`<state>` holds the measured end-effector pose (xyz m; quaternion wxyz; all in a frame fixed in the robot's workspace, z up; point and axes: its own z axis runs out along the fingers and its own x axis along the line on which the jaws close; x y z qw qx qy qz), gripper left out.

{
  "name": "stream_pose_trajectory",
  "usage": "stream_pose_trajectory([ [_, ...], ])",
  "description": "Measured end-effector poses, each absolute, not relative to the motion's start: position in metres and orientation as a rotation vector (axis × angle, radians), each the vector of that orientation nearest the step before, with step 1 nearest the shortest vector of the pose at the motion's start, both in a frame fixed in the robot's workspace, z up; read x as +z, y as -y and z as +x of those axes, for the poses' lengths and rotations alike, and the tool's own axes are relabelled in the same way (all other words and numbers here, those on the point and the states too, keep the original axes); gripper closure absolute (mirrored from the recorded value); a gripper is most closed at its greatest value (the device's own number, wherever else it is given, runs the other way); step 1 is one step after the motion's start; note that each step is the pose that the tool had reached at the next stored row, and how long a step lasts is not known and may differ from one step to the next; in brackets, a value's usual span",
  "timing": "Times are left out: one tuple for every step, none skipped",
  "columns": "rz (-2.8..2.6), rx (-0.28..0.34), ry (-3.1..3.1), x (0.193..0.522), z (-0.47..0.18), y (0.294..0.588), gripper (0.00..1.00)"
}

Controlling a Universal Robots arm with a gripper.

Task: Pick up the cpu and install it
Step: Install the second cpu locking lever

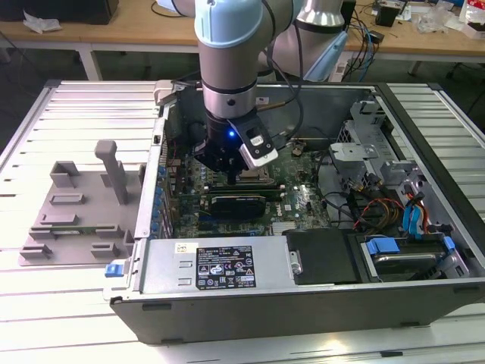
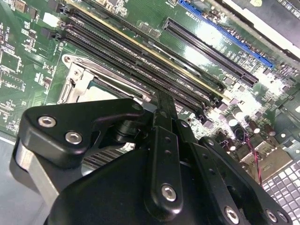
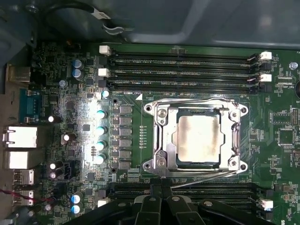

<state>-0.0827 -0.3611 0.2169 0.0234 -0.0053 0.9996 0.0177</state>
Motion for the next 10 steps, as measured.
stream_pose_trajectory([
  [-0.016,0.059,-3.093,0.2169,-0.0844,0.3618,0.89],
  [-0.017,0.062,-3.093,0.2169,-0.0847,0.3622,0.89],
  [-0.016,0.068,-3.092,0.2169,-0.0848,0.3626,0.89],
  [-0.016,0.072,-3.092,0.2169,-0.0848,0.3631,0.89],
  [-0.016,0.076,-3.092,0.2169,-0.0847,0.3637,0.89],
  [-0.016,0.078,-3.092,0.2169,-0.0848,0.3643,0.89],
  [-0.016,0.079,-3.092,0.2169,-0.0846,0.3651,0.89],
  [-0.016,0.079,-3.092,0.2169,-0.0846,0.3657,0.89],
  [-0.016,0.079,-3.092,0.2169,-0.0847,0.3662,0.89],
  [-0.016,0.081,-3.092,0.2169,-0.0847,0.3670,0.89],
])
